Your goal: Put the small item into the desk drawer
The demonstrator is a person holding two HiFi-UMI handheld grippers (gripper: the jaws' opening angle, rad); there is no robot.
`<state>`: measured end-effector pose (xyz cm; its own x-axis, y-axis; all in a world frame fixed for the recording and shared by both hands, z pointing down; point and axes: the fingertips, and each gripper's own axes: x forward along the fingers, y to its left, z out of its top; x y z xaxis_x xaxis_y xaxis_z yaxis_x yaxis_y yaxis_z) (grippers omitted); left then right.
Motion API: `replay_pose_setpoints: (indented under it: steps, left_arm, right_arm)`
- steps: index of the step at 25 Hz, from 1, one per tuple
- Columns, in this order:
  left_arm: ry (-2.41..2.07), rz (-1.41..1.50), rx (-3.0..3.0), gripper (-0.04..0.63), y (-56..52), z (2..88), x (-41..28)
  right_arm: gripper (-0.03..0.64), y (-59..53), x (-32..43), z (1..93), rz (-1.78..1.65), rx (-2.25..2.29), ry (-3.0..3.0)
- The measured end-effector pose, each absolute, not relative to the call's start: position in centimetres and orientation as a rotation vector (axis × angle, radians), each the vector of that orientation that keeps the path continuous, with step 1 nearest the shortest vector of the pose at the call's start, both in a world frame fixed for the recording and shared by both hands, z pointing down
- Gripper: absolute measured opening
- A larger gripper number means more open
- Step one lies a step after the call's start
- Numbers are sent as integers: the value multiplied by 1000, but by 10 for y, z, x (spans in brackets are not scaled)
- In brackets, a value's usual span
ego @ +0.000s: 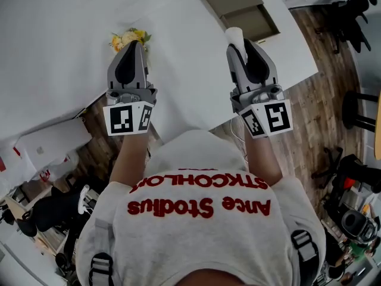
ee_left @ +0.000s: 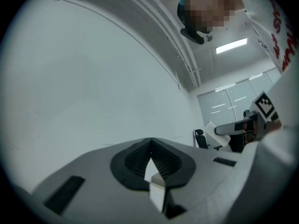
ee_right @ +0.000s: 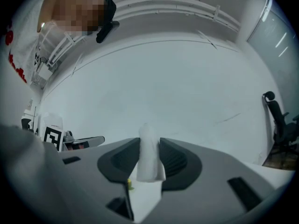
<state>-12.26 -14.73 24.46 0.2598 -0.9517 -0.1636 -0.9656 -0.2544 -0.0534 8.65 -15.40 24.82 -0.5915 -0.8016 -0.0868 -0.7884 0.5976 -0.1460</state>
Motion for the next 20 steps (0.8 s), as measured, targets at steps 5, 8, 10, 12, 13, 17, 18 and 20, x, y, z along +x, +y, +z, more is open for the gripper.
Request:
replay_pose_setpoints:
  steps: [5,8,10,12,13,17,18,20]
  left_arm:
    - [1771,147,-2459,8,-166,262,-98]
    - [1732,135,-2518,8,-179,278,-84]
    - [1706,134,-2553,8,-186,285,-72]
    - [1691,135,-2581,8,-193,291,-59]
    - [1689,137,-2589,8,-196,294,-53]
    - [1695,131,-2604,8,-205,306,-40]
    - [1697,127,-2612,8,-208,309,-38]
    - [1703,115,-2623,8,-216,317,-36]
  right_arm:
    - [132,-163,116,265,-174,-1444,2655]
    - [132,-170,129,279,-206,-1506,2636]
    - [132,-173,138,286,-223,-1538,2627]
    - [132,-178,148,294,-244,-1562,2626]
    - [132,-181,152,298,-256,-1569,2630]
    - [132,-191,157,317,-312,-1581,2644]
    - [132,-194,158,322,-326,-1586,2644]
    - [132,-203,158,332,-345,-1599,2644]
